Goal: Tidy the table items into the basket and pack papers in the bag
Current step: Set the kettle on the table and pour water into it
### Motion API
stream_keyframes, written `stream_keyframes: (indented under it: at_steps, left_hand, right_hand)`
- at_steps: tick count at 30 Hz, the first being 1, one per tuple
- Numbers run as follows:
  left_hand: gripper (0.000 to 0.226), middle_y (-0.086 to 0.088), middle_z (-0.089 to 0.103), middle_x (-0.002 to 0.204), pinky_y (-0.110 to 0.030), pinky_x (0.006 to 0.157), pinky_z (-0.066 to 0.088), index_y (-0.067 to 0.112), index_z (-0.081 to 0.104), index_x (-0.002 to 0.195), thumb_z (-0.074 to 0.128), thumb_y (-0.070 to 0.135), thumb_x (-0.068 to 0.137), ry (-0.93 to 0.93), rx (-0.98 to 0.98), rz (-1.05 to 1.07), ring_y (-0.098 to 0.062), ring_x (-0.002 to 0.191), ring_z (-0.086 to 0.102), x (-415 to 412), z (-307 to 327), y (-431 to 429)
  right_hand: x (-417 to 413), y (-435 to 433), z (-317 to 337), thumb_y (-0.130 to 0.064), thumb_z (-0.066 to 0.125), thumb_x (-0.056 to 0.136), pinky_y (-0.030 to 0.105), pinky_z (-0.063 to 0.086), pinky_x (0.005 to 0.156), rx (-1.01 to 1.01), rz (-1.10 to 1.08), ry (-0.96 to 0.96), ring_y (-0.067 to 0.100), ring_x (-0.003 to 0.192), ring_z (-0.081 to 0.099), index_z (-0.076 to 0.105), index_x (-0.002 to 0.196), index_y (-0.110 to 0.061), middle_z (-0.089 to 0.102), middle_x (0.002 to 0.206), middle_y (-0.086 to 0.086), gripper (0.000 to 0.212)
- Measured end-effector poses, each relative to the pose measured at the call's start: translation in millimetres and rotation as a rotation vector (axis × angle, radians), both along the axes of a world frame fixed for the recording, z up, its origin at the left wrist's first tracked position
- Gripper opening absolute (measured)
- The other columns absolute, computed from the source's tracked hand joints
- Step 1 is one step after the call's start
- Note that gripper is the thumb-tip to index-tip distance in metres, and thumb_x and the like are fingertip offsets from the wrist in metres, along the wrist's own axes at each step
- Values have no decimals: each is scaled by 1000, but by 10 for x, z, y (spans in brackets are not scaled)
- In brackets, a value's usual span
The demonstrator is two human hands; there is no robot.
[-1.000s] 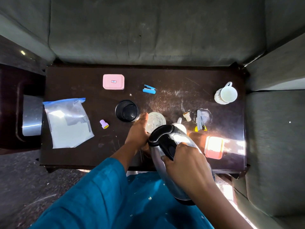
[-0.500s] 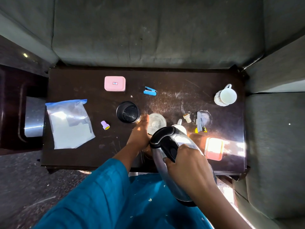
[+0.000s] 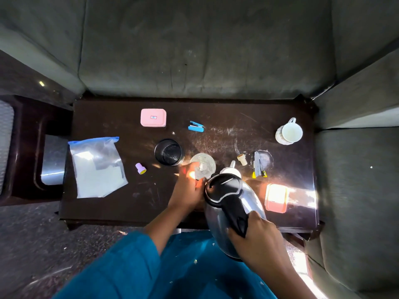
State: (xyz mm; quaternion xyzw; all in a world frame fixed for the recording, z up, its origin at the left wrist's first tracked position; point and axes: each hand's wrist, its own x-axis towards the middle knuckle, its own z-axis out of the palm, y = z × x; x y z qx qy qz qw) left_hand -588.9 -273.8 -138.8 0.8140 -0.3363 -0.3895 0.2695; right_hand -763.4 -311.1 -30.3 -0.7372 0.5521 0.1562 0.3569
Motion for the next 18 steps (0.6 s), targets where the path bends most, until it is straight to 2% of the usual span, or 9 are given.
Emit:
stream_keyframes:
  at_steps: [2,4,6,8,10,13,14,17,18]
  left_hand:
    - [30,-14,54,116,-34,89,45,7,49,118,53,15,89,42,-53,-37,-27,100,58,-109,164,52]
    - [26,-2,59,106,-26,85,46,16,52,113,53,26,90,99,-131,-97,-16,98,58,-222,392,128]
    - [29,11,56,104,-10,84,39,33,49,113,52,43,86,112,-172,-180,2,98,51,-326,633,209]
    - [42,16,48,107,0,84,30,46,43,116,50,61,78,104,-180,-207,11,103,41,-418,914,286]
    - [60,10,43,120,-6,97,28,47,37,123,53,68,70,115,-174,-190,8,115,36,-501,1157,335]
    - [89,0,27,140,-28,113,24,39,26,135,60,69,59,48,-169,-140,-10,134,26,-583,1490,388]
    - [91,1,24,141,-28,114,22,40,25,133,61,70,55,18,-189,-99,-9,134,23,-587,1592,394]
    - [81,10,27,132,-7,104,18,55,23,117,65,70,50,-55,-298,23,12,123,22,-490,1817,426]
    - [78,10,29,131,-5,103,19,55,24,113,67,69,49,-62,-322,56,15,122,21,-417,1885,455]
  right_hand:
    - [-124,30,59,-59,50,76,31,31,57,43,-51,-15,22,61,41,29,65,-23,40,61,-8,42]
    - [-241,56,138,-46,59,78,31,33,59,71,-88,-40,20,66,45,31,69,-24,47,70,-4,37]
    - [-340,98,214,-40,64,77,30,32,59,73,-133,-75,19,68,46,35,72,-24,50,73,-4,34]
    - [-389,151,338,-35,68,75,29,32,60,71,-166,-101,20,70,48,38,76,-23,51,72,-4,33]
    - [-402,190,442,-31,71,73,29,33,59,69,-183,-135,21,71,50,39,78,-22,53,71,-5,33]
    - [-326,179,630,-28,73,70,29,36,60,31,-147,-218,24,73,56,41,80,-23,55,72,-3,33]
    - [-276,169,693,-27,73,70,28,37,60,16,-120,-237,26,76,60,42,81,-23,56,72,-3,33]
    - [-119,157,857,-24,73,70,30,47,68,26,-73,-315,28,82,65,42,86,-26,62,76,-1,35]
    - [-27,171,944,-24,74,70,32,49,71,54,-74,-346,28,82,65,41,87,-27,62,77,-1,37]
